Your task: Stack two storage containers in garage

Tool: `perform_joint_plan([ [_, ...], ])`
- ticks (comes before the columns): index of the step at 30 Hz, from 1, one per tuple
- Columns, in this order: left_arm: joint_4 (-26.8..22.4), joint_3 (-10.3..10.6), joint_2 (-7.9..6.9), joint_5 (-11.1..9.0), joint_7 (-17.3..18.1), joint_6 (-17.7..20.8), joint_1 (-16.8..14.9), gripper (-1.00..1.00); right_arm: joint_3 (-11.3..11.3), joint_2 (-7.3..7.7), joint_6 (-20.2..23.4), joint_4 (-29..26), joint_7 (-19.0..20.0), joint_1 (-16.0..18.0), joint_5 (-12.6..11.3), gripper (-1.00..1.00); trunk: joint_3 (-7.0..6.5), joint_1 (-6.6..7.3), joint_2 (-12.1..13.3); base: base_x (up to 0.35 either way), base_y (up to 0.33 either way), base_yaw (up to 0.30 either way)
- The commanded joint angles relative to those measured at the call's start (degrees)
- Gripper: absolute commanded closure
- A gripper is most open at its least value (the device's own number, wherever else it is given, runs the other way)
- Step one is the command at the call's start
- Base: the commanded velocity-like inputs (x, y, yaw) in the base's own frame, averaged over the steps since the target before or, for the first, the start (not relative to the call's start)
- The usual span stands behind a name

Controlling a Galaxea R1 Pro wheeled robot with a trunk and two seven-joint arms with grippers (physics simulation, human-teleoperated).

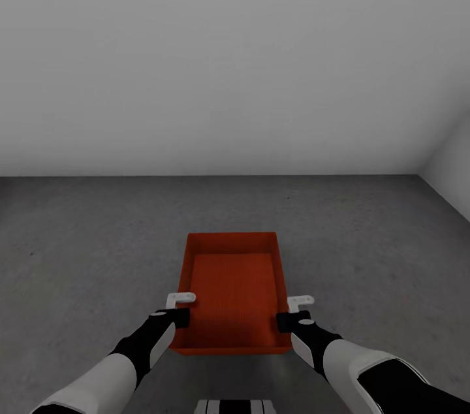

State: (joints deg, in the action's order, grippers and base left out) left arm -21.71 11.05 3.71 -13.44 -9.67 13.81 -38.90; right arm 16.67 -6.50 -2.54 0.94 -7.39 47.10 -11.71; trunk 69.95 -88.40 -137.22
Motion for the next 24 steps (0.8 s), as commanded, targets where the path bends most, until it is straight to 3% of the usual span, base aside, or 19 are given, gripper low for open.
perform_joint_plan([
  [1, -1.1, -0.8, 0.51, 0.3, -0.8, 0.3, 0.0, 1.0, -0.4, -0.09, -0.3, 0.2, -0.1, 0.0, -1.0, 1.0, 0.04, 0.01, 0.0, 0.0, 0.0, 0.0],
  [8, -1.1, -0.8, 0.51, 0.3, -0.8, 0.3, 0.0, 1.0, -0.4, -0.09, -0.3, 0.2, -0.1, 0.0, -1.0, 1.0, 1.3, -1.53, -2.8, 0.0, 0.0, 0.0],
  [24, -1.0, -0.8, 0.45, 0.3, -0.8, 0.3, 0.0, 1.0, -0.4, -0.03, -0.7, 0.2, -0.2, 0.0, -0.9, 1.0, 1.3, -1.53, -2.8, 0.0, 0.0, 0.0],
])
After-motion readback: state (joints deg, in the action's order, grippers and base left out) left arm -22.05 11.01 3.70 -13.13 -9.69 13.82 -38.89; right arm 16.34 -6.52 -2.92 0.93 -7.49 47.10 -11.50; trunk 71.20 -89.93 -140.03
